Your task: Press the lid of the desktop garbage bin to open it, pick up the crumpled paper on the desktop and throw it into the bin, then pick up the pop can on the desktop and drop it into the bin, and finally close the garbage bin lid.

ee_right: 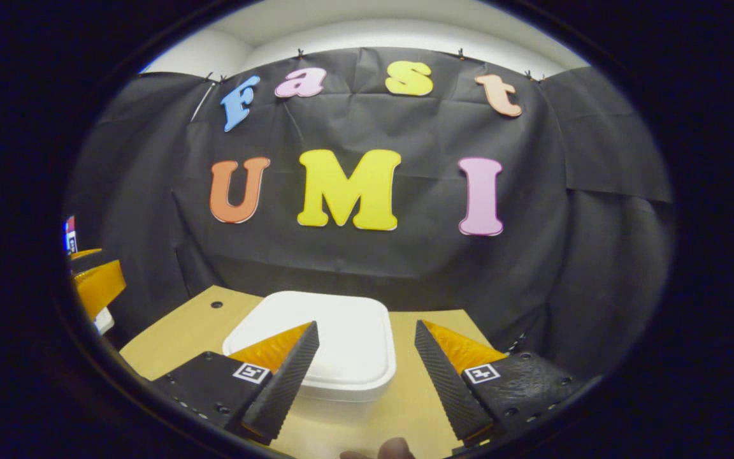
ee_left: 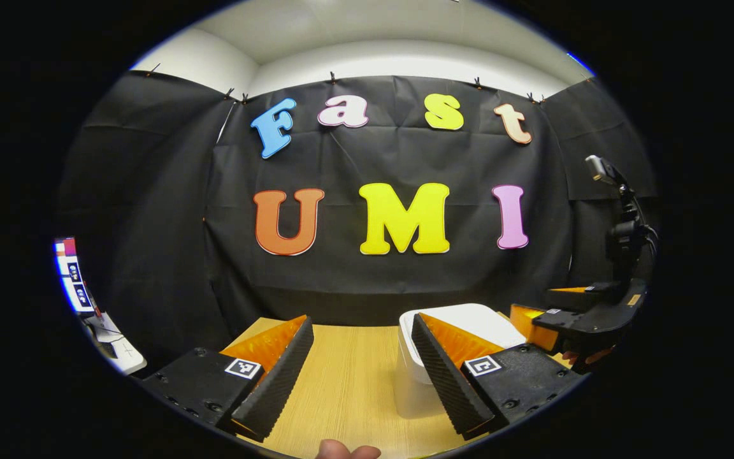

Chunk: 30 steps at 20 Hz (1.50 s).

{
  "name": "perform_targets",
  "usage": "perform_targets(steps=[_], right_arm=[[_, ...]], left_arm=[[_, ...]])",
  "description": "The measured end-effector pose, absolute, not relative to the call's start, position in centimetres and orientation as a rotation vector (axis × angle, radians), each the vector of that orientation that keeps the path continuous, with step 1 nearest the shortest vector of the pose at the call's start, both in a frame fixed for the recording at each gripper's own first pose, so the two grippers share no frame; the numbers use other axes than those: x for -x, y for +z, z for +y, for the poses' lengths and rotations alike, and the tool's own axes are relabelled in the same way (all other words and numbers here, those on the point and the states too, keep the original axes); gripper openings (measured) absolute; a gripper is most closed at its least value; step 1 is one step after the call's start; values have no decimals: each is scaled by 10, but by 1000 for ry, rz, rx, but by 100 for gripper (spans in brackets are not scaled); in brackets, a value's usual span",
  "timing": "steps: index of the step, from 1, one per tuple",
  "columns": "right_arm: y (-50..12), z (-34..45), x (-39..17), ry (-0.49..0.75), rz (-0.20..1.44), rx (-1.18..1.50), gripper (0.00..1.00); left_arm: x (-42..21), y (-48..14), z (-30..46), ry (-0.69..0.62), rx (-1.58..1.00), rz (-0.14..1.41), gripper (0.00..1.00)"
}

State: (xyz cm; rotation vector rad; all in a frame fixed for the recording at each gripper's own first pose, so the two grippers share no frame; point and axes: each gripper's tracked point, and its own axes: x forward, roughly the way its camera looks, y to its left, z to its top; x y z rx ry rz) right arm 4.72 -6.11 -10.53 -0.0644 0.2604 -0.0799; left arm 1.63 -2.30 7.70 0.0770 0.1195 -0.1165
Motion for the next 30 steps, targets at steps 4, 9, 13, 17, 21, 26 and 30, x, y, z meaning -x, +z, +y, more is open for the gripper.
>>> perform_targets(steps=[4,9,13,17,21,26,30], right_arm=[[-77,-74,-39,-82,199,30,96],[-56,-71,-33,-63,142,-13,94],[-55,-71,-31,-53,131,-19,95],[-47,-77,-36,-46,105,1,95],[-49,-77,-41,-38,107,-15,95],[-53,-72,-48,-31,115,-25,96],[-54,-64,-45,-20,121,-22,95]], left_arm=[[-33,90,-37,-130,-81,102,100],[-44,110,-58,-163,-87,66,99],[-50,123,-67,-169,-83,36,99],[-55,128,-66,-147,-98,21,99],[-59,128,-69,-139,-103,18,100],[-59,129,-65,-120,-120,19,99],[-55,126,-67,-106,-87,27,99]])
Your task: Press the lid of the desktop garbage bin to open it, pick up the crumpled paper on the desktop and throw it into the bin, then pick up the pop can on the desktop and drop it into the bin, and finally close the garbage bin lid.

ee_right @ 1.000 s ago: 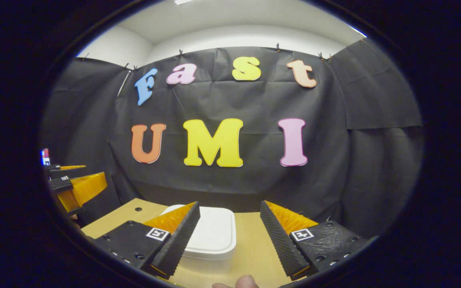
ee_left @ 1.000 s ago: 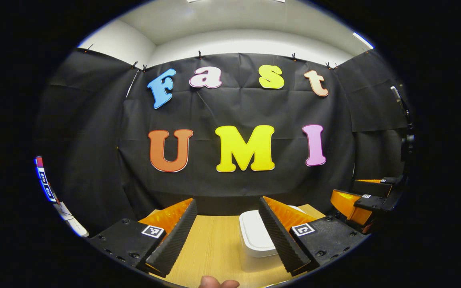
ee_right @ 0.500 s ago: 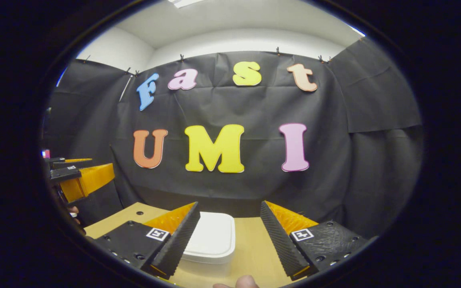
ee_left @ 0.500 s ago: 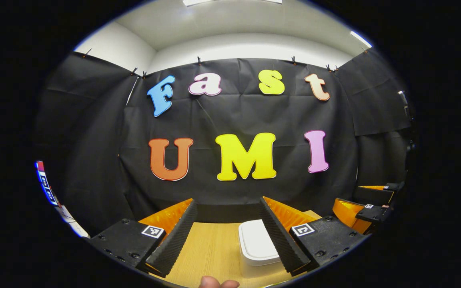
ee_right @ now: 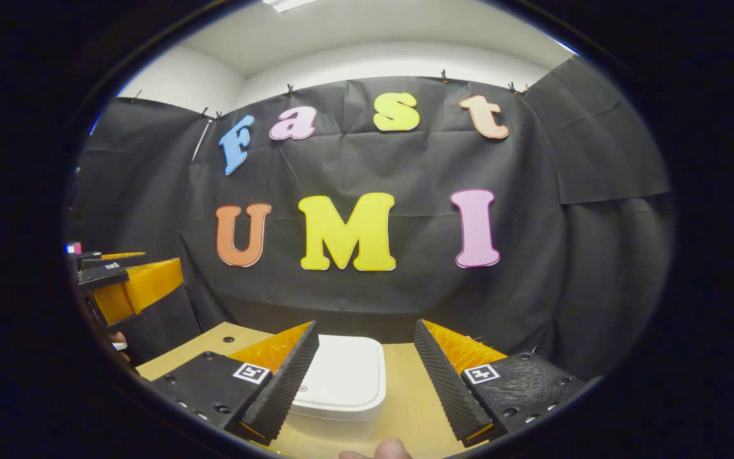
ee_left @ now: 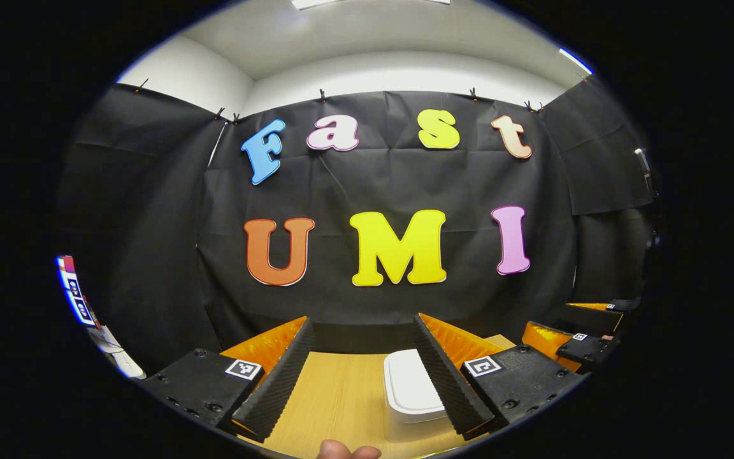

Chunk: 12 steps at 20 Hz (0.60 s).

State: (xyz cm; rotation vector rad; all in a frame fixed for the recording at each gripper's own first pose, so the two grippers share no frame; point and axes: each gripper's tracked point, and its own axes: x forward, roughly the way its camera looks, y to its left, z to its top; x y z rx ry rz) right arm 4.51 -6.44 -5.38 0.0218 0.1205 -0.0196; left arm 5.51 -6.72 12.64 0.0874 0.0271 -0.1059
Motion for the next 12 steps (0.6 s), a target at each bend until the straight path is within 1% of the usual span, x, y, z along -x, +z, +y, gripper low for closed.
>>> perform_targets(steps=[7,8,12], right_arm=[[-51,-66,-45,-35,107,-7,94],[-51,-66,-45,-37,105,-7,96],[-52,-61,-42,-29,135,1,94]], left_arm=[[-55,123,-74,-126,-97,31,99],[-55,123,-75,-126,-95,34,100],[-56,116,-74,-121,-77,75,100]])
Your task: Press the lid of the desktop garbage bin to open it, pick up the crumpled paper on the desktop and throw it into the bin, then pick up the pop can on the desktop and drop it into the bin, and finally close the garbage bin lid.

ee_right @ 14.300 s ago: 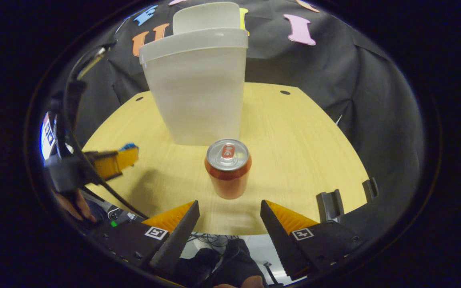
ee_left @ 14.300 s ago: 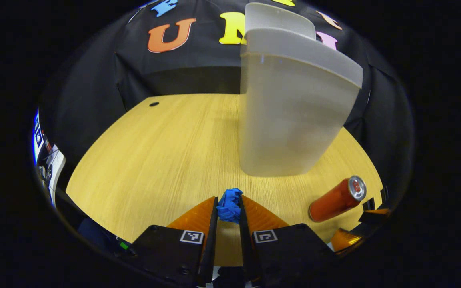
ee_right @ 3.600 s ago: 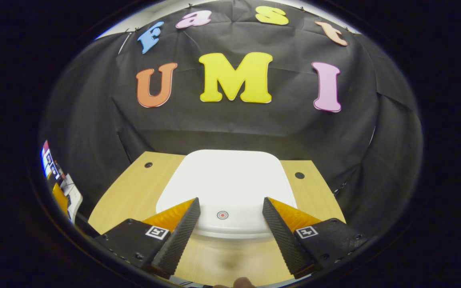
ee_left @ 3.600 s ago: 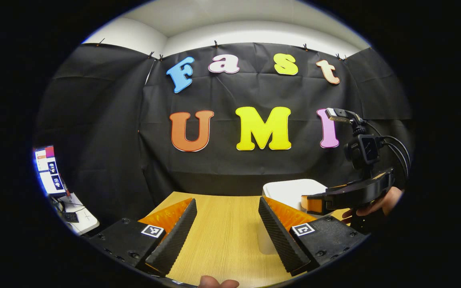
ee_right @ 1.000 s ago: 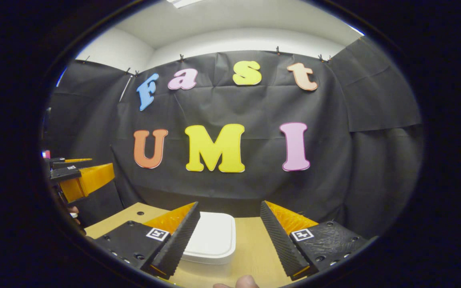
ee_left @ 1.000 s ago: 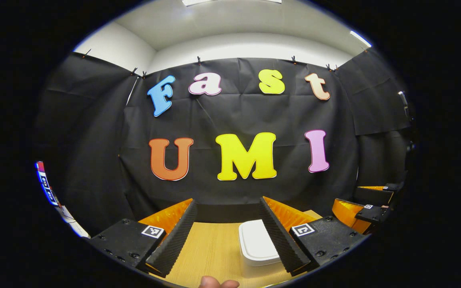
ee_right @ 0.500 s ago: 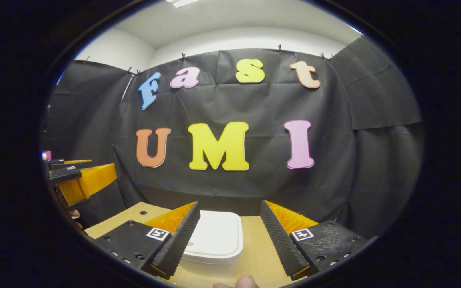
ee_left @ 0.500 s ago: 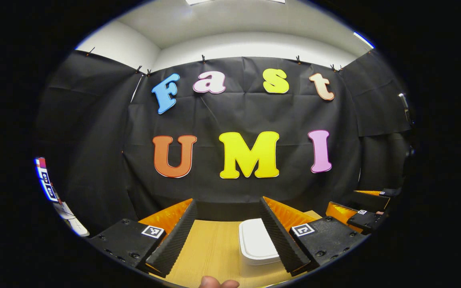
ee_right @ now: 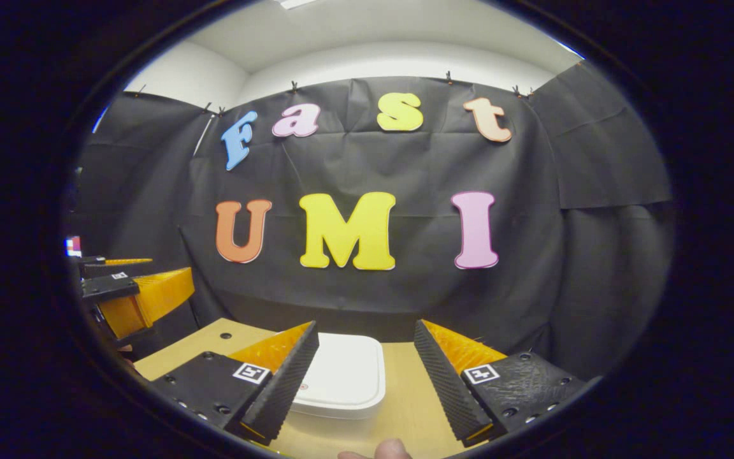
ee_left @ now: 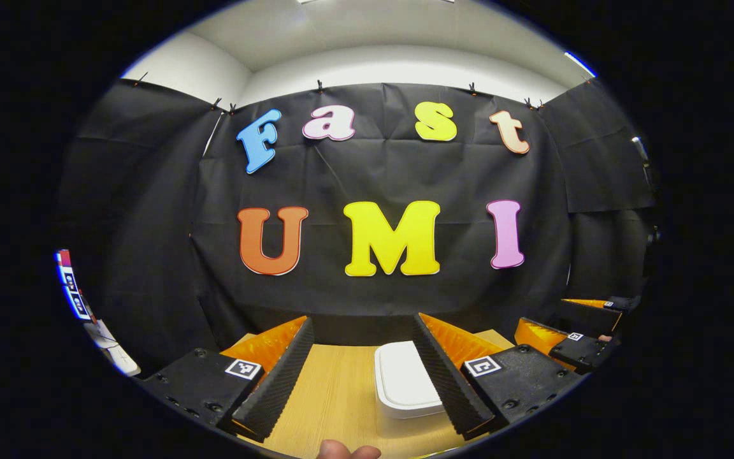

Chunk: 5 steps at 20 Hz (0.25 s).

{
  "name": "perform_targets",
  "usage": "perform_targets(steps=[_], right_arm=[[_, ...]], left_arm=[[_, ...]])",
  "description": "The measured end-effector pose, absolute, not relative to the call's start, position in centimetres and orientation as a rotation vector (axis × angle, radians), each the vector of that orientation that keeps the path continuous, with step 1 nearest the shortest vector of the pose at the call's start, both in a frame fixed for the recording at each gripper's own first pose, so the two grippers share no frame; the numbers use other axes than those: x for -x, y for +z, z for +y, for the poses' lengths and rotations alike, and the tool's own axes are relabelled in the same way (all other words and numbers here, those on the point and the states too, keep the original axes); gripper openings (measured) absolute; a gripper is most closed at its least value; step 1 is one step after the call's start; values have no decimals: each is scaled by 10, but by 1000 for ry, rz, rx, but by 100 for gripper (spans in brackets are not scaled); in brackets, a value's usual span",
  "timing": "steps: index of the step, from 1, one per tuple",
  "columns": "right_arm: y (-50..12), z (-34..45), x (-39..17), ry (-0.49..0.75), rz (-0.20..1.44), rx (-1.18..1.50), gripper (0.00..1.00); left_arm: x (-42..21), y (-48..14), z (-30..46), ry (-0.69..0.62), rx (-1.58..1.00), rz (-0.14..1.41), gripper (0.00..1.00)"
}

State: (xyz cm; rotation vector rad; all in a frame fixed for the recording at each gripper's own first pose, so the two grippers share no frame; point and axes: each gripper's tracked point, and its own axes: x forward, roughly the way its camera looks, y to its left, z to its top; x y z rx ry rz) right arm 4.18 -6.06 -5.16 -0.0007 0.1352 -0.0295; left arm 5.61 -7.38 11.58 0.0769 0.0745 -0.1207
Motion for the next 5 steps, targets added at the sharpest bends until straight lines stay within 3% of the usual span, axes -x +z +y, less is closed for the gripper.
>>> perform_targets(steps=[5], right_arm=[[-47,-58,-40,-28,122,0,95]], left_arm=[[-54,116,-68,-113,-84,62,99]])
